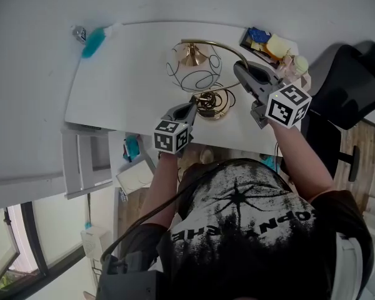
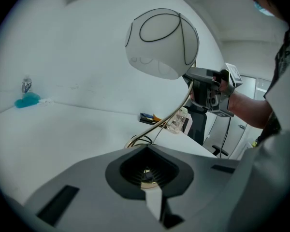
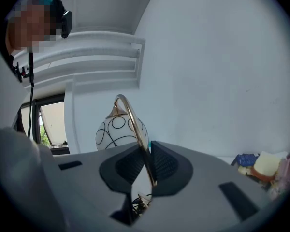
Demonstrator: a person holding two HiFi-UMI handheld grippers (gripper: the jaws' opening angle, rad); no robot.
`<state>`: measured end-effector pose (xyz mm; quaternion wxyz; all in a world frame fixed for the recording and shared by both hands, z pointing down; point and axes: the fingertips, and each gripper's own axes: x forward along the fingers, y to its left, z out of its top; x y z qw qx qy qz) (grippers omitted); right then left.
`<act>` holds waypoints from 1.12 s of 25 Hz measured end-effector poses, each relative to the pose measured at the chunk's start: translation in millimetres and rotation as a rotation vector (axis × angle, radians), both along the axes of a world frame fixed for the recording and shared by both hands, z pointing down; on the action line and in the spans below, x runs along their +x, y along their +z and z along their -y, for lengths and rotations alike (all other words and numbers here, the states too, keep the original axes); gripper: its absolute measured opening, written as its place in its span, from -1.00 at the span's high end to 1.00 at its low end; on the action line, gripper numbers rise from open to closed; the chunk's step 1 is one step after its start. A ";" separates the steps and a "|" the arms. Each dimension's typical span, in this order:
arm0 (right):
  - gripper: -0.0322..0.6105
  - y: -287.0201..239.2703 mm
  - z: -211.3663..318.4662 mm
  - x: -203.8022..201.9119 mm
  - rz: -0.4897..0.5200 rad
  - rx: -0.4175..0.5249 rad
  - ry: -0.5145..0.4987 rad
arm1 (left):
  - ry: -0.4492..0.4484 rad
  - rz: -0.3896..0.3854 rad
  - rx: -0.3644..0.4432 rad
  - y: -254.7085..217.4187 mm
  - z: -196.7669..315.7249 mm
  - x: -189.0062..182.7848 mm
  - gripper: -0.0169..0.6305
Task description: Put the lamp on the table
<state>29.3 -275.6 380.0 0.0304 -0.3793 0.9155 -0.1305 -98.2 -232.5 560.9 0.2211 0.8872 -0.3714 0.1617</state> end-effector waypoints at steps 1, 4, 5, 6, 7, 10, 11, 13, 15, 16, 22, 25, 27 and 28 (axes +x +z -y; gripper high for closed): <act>0.83 0.6 -1.5 -0.6 -0.006 0.004 -0.004 | 0.000 -0.003 -0.001 0.1 -0.9 0.9 0.90; 0.82 0.4 -0.8 -1.9 -0.017 0.009 -0.023 | -0.005 -0.007 -0.010 -0.7 0.9 4.9 0.90; 0.82 0.3 -0.4 -2.0 -0.017 0.009 -0.027 | -0.007 -0.008 -0.014 -0.5 0.8 6.1 0.90; 0.82 0.0 -0.3 -1.9 -0.016 0.009 -0.028 | -0.009 -0.009 -0.016 -0.2 0.2 7.0 0.91; 0.82 -0.4 -0.4 -1.7 -0.015 0.009 -0.028 | -0.012 -0.010 -0.018 0.0 -0.8 7.5 0.90; 0.82 -1.1 -1.2 -1.6 -0.014 0.011 -0.026 | -0.020 -0.011 -0.018 -0.9 -3.2 7.1 0.91; 0.82 -1.2 -1.3 -1.5 -0.014 0.012 -0.026 | -0.021 -0.008 -0.015 -1.6 -3.7 6.8 0.90; 0.82 -1.7 -1.5 -1.6 -0.013 0.013 -0.026 | -0.011 0.015 0.000 -3.1 -5.1 7.2 0.91; 0.81 -2.0 -1.7 -1.5 -0.012 0.013 -0.027 | 0.007 0.048 0.015 -3.2 -7.3 9.1 0.90; 0.81 -2.0 -1.6 -1.4 -0.013 0.013 -0.026 | 0.012 0.058 0.019 -3.1 -8.0 9.7 0.91; 0.81 -1.8 -0.1 -1.9 -0.035 0.031 -0.023 | -0.029 -0.041 -0.008 -9.8 -5.1 7.4 0.90; 0.81 -0.6 -0.5 -2.5 -0.064 0.036 -0.024 | -0.021 -0.043 -0.007 -11.9 -6.0 9.8 0.91; 0.81 1.3 -2.5 -1.3 -0.082 0.038 -0.015 | -0.005 -0.030 -0.002 -13.0 -8.4 13.6 0.91; 0.80 3.1 -4.0 0.5 -0.090 0.037 -0.009 | 0.006 -0.021 0.001 -13.6 -10.1 16.6 0.91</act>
